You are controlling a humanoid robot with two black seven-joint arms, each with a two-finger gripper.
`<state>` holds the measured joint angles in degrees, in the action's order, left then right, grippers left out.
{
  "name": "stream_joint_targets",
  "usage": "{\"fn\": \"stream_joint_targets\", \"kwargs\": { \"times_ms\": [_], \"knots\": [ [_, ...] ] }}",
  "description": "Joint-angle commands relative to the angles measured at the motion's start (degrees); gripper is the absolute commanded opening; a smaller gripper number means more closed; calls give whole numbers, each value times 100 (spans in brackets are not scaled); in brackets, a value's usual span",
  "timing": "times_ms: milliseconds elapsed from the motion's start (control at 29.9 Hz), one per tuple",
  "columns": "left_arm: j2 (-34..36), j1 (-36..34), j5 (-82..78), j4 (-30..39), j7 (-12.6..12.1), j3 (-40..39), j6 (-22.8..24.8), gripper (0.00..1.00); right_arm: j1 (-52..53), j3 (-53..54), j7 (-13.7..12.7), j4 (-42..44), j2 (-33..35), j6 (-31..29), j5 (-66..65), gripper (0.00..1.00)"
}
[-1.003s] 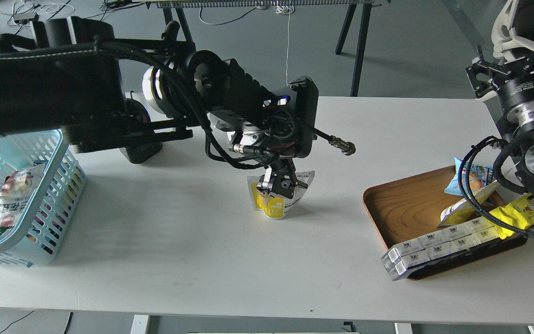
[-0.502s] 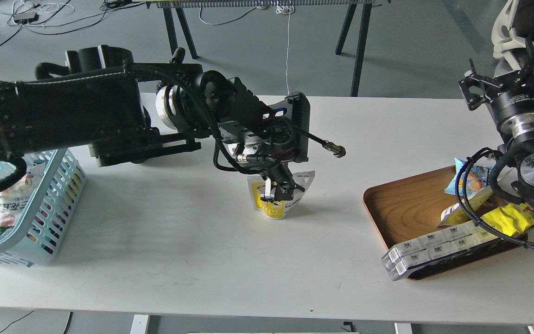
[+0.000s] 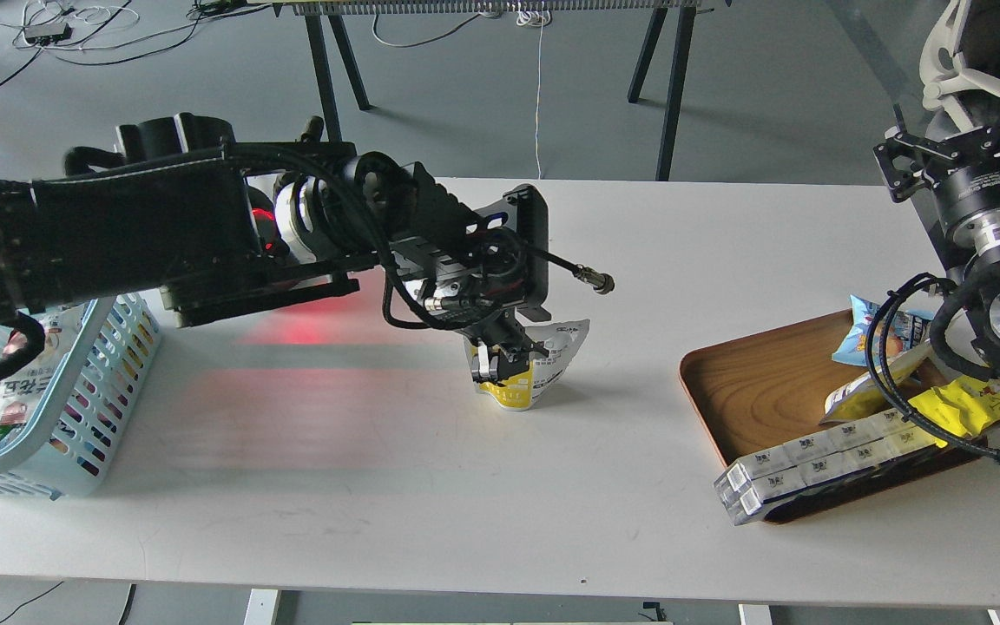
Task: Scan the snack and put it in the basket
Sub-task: 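Grasp the yellow snack packet from above with the left gripper, then lift the packet and carry it to the barcode scanner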
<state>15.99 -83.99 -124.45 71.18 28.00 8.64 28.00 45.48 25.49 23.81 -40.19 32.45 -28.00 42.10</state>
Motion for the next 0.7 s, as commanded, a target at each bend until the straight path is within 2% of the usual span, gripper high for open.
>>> {"fn": "stream_joint_targets", "kwargs": {
  "times_ms": [0,301,468,669],
  "knots": [
    [-17,-47,-1,-8,0,15,0,11,4,8,1,3,7,0,0,99],
    [53,15,-9,-8,0,-20,0,1,4,26,1,29,16,0,-8,99],
    [291,-47,-1,98,0,-99,0,0,48,70,1,29,16,0,-8,99],
    [1045,-47,8,703,0,-626,0,0,101,70,1,108,25,0,-8,99]
  ]
}}
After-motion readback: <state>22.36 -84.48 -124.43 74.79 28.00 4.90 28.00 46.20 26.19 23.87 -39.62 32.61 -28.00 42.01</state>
